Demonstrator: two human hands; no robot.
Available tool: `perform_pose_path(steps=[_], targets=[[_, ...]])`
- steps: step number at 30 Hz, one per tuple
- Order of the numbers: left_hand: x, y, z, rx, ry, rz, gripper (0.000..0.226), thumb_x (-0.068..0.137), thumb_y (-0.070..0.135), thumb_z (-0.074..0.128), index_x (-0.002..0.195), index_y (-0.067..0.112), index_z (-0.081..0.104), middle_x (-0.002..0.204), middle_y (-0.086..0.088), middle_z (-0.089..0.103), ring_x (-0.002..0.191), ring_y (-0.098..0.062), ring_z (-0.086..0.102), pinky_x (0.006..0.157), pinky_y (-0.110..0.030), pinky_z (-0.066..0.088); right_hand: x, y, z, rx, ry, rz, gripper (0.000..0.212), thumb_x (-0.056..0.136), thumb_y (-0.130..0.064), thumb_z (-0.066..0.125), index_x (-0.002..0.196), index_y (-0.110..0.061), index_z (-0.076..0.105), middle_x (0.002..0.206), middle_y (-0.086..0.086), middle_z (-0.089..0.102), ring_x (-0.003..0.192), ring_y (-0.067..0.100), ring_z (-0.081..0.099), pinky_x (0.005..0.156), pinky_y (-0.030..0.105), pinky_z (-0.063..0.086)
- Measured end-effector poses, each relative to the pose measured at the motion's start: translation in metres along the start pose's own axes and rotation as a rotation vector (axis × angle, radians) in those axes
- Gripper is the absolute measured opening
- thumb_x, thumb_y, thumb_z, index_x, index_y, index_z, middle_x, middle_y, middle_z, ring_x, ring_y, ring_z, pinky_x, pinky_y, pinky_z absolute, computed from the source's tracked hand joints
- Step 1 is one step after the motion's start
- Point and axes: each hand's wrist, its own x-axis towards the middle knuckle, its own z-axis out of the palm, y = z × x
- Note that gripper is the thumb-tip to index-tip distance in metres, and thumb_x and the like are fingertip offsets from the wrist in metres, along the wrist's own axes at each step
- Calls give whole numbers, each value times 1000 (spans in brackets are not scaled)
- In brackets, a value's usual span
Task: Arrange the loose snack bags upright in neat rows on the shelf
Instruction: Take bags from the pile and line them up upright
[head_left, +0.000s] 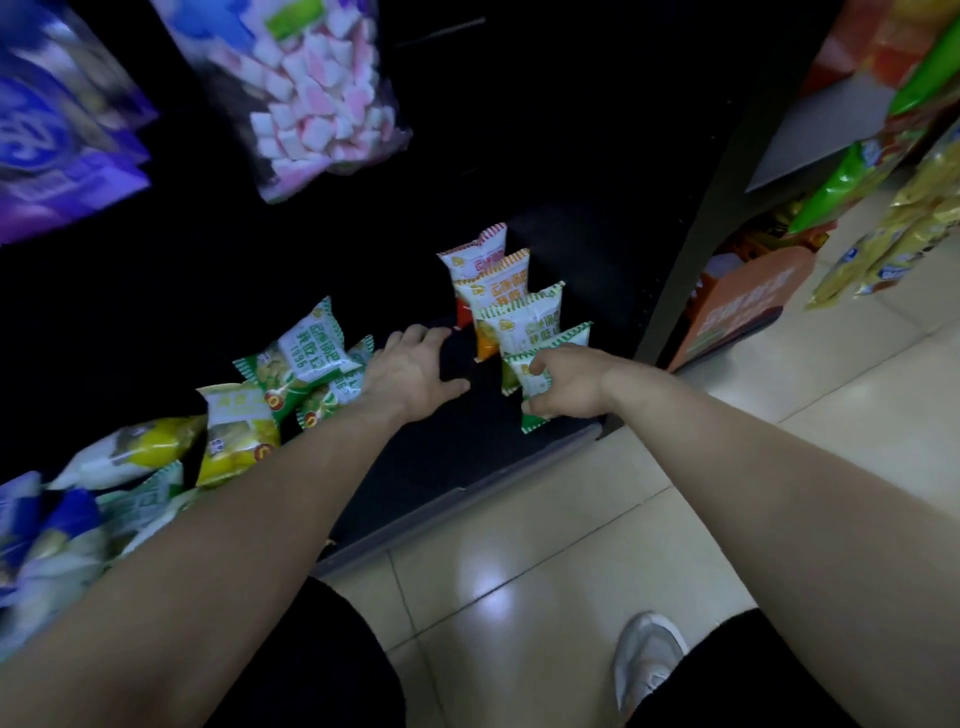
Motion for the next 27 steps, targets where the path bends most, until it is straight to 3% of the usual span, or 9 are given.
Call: perform_pose_path(steps=[4,10,13,19,24,27], targets=[[-32,-64,-19,3,-23,-98,87,80,65,62,151,28,26,151,-5,34,136,-28,33,103,-41,37,23,-52,11,39,3,-92,75,87,-55,65,148,-21,38,149,5,38,128,25,44,90,34,41],[-73,-151,-35,24,-23,-228,84,83,60,64,150,25,29,153,-8,33,138,-33,33,102,-47,42,70,-124,39,60,-19,-192,74,91,-52,62,151,-21,32,153,7,30,131,27,42,90,35,40],[-84,-182,-34,-8,-31,-283,85,81,62,63,149,24,30,151,-10,34,136,-34,34,102,-46,40,100,-145,56,79,4,-177,69,90,-49,63,147,-22,35,148,8,35,121,27,49,91,39,46],[-94,-225,-28,-129,30,-369,82,81,61,64,148,25,33,151,-9,36,135,-34,37,98,-43,40,161,-178,88,108,181,-69,62,88,-50,60,138,-19,42,130,10,48,109,31,54,79,41,50],[-99,-234,-24,-209,10,-378,80,81,60,65,147,26,34,144,-6,40,125,-28,47,91,-35,43,197,-205,123,221,335,-66,68,91,-51,55,147,-18,35,132,12,52,117,35,47,84,43,47],[-105,-238,-21,-256,-27,-380,81,81,59,66,147,28,33,145,-4,40,131,-26,41,96,-37,44,211,-222,138,256,399,-35,78,92,-58,50,149,-10,27,136,15,51,120,36,45,89,47,47]])
